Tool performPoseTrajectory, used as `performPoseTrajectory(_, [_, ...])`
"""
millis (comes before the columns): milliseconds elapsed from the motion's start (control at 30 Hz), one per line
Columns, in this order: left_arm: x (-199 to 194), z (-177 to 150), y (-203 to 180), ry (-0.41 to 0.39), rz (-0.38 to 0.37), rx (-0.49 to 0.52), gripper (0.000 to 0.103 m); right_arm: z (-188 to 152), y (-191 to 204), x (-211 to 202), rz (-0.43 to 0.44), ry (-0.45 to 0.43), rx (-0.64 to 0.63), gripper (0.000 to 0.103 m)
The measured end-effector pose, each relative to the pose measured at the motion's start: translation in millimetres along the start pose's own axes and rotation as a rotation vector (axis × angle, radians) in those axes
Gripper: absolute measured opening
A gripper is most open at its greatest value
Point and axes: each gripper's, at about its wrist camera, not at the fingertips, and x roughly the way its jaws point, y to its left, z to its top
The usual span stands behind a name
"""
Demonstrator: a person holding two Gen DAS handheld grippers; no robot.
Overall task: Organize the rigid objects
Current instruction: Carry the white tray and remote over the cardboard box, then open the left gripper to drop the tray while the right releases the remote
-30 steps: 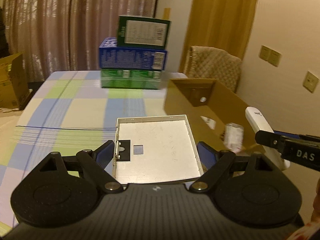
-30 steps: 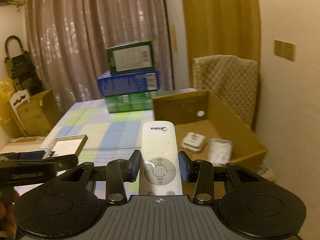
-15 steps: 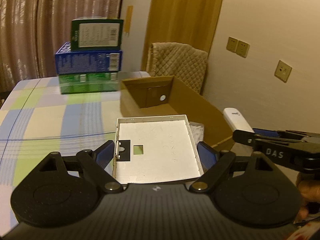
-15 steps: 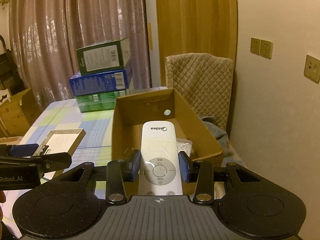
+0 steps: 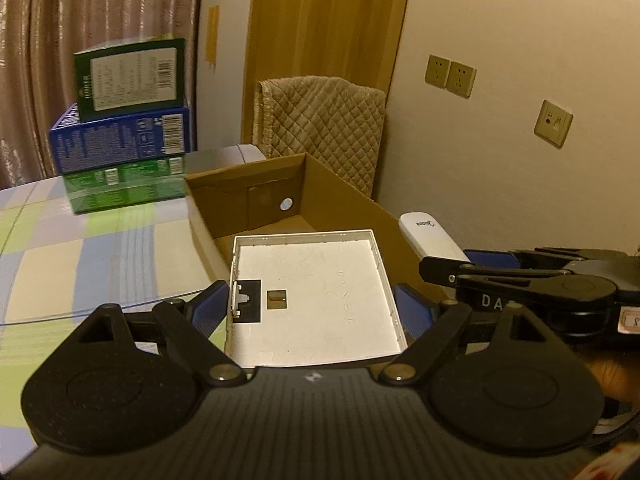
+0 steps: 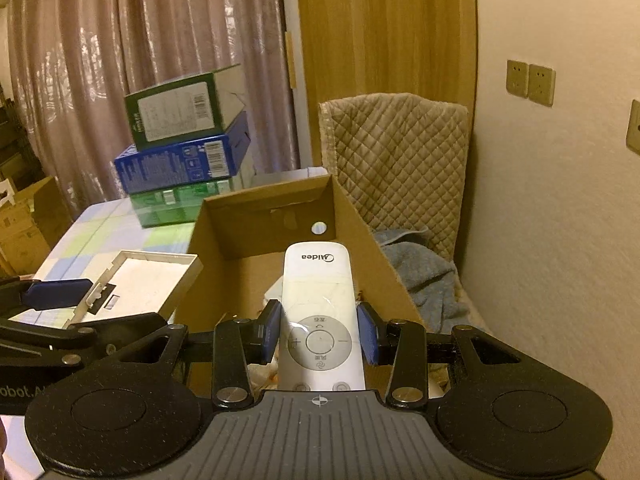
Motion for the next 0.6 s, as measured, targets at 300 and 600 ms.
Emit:
performPoseTrajectory(300, [48, 12, -3, 0.043, -0.006, 0.032, 0.086, 9, -25, 38, -0.006, 0.038, 0.027, 0.038])
performPoseTrajectory(600, [74, 15, 0, 0.071, -0.011, 0.041, 0.086, 8, -34, 54, -0.008, 0.06, 0.043, 0.038])
